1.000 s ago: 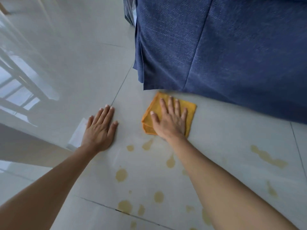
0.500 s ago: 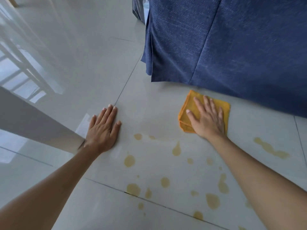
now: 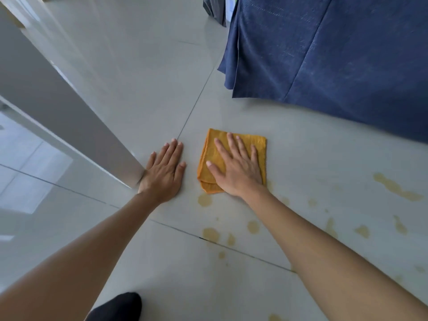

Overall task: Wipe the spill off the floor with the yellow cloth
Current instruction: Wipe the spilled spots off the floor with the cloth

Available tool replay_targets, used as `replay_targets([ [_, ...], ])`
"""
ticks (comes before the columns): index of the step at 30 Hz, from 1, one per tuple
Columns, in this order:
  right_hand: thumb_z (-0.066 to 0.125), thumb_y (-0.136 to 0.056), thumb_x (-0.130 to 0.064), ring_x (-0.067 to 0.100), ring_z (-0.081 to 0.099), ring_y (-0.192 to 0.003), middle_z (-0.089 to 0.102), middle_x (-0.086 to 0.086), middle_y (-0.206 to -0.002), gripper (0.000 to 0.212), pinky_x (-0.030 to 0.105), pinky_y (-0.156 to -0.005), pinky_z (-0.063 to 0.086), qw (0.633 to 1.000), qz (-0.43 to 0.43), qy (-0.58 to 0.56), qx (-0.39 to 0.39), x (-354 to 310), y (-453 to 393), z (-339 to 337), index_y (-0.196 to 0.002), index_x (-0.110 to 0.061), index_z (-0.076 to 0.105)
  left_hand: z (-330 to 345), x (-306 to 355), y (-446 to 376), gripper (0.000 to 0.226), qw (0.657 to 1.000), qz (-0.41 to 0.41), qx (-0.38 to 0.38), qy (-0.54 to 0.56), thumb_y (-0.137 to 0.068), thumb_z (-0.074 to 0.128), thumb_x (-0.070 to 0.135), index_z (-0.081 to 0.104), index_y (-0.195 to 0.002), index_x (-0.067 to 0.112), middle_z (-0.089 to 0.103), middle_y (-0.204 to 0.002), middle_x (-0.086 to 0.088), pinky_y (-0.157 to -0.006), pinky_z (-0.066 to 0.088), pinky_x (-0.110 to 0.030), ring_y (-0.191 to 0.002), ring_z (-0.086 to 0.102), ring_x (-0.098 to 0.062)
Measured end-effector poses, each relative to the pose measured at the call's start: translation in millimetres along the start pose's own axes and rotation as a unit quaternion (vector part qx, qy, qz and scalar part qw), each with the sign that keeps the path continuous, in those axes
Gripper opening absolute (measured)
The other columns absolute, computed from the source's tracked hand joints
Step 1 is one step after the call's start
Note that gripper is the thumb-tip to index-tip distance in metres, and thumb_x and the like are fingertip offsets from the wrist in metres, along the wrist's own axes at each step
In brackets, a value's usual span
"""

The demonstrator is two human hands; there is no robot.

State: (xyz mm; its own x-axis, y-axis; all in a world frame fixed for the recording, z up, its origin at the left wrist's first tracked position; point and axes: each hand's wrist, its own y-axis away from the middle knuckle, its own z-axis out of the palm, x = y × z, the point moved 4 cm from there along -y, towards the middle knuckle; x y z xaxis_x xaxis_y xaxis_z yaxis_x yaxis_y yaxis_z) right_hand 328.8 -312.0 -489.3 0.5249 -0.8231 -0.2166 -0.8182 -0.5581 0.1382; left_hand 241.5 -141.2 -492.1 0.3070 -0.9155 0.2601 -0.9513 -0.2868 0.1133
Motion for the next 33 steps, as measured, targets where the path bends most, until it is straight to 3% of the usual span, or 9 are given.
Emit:
replay_targets([
  [3,0.013,-0.090,-0.070,0.013,-0.009,-0.150,-0.011,-0.008,-0.163,0.070,0.044,-0.118,-0.008,0.996,-0.082,0.025,-0.016,20,21,-2,-0.153,-0.041,0.000,1,-6,16,0.058,1.000,0.024,0.010,-0.005,-0.098,0.011,0.044,0.003,-0.152,0.023,-0.002,-0.159,0.008,-0.116,-0.003,-0.028,-0.147,-0.002,-0.010],
  [6,0.009,-0.083,-0.074,0.012,-0.003,-0.150,-0.005,-0.009,-0.163,0.075,0.041,-0.118,-0.005,0.998,-0.064,0.021,-0.003,54,37,-8,-0.151,-0.044,0.005,2,-14,39,0.062,0.998,0.048,0.025,-0.012,-0.095,0.009,0.048,0.009,-0.152,0.024,0.003,-0.159,0.009,-0.115,0.000,-0.025,-0.146,0.004,-0.010],
  [10,0.026,-0.090,-0.066,0.016,0.001,-0.150,0.001,-0.003,-0.164,0.070,0.045,-0.118,-0.002,0.992,0.111,-0.008,0.058,69,41,-9,-0.153,-0.038,0.012,2,-18,48,0.058,0.998,0.045,0.037,-0.017,-0.097,0.014,0.046,0.011,-0.152,0.027,0.006,-0.159,0.010,-0.114,0.000,-0.024,-0.146,0.006,-0.008],
  [12,0.029,-0.092,-0.061,0.019,-0.002,-0.150,-0.001,0.002,-0.164,0.071,0.049,-0.118,-0.003,0.970,0.222,-0.044,0.086,50,38,-6,-0.155,-0.030,0.013,3,-18,47,0.056,0.998,0.040,0.040,-0.017,-0.098,0.016,0.045,0.011,-0.152,0.029,0.006,-0.159,0.011,-0.114,-0.001,-0.023,-0.146,0.006,-0.007],
  [14,0.029,-0.093,-0.059,0.022,-0.004,-0.150,-0.003,0.006,-0.164,0.073,0.051,-0.118,-0.005,0.955,0.270,-0.076,0.093,21,33,-1,-0.155,-0.026,0.012,3,-19,46,0.055,0.998,0.037,0.044,-0.017,-0.098,0.017,0.044,0.013,-0.151,0.029,0.008,-0.159,0.011,-0.114,0.000,-0.023,-0.146,0.007,-0.007],
  [20,0.026,-0.092,-0.061,0.021,-0.004,-0.150,-0.004,0.003,-0.164,0.072,0.051,-0.118,-0.007,0.995,0.076,-0.047,0.051,-63,53,19,-0.155,-0.031,0.009,3,-20,46,0.055,0.998,0.044,0.046,-0.028,-0.099,0.017,0.042,0.016,-0.151,0.028,0.012,-0.159,0.009,-0.114,0.000,-0.022,-0.146,0.010,-0.008],
  [26,0.024,-0.091,-0.065,0.017,-0.004,-0.150,-0.006,-0.004,-0.163,0.070,0.045,-0.119,-0.006,0.998,-0.062,-0.010,0.005,-40,104,24,-0.154,-0.038,0.007,1,-17,46,0.055,0.998,0.042,0.042,-0.020,-0.099,0.017,0.042,0.017,-0.151,0.026,0.015,-0.158,0.006,-0.116,0.005,-0.028,-0.146,0.012,-0.012],
  [30,0.027,-0.089,-0.067,0.017,0.003,-0.151,0.001,-0.004,-0.164,0.071,0.043,-0.118,-0.002,0.999,-0.048,0.002,0.023,6,120,18,-0.152,-0.041,0.012,1,-17,47,0.055,0.998,0.042,0.048,-0.026,-0.099,0.017,0.042,0.019,-0.151,0.025,0.016,-0.158,0.005,-0.115,0.006,-0.028,-0.146,0.013,-0.013],
  [33,0.027,-0.090,-0.067,0.017,-0.006,-0.150,-0.004,-0.002,-0.164,0.073,0.049,-0.117,-0.005,0.997,0.075,-0.003,0.035,27,113,13,-0.153,-0.038,0.007,0,-14,47,0.055,0.997,0.043,0.054,-0.023,-0.098,0.019,0.040,0.022,-0.150,0.023,0.019,-0.158,0.003,-0.116,0.013,-0.033,-0.146,0.017,-0.016],
])
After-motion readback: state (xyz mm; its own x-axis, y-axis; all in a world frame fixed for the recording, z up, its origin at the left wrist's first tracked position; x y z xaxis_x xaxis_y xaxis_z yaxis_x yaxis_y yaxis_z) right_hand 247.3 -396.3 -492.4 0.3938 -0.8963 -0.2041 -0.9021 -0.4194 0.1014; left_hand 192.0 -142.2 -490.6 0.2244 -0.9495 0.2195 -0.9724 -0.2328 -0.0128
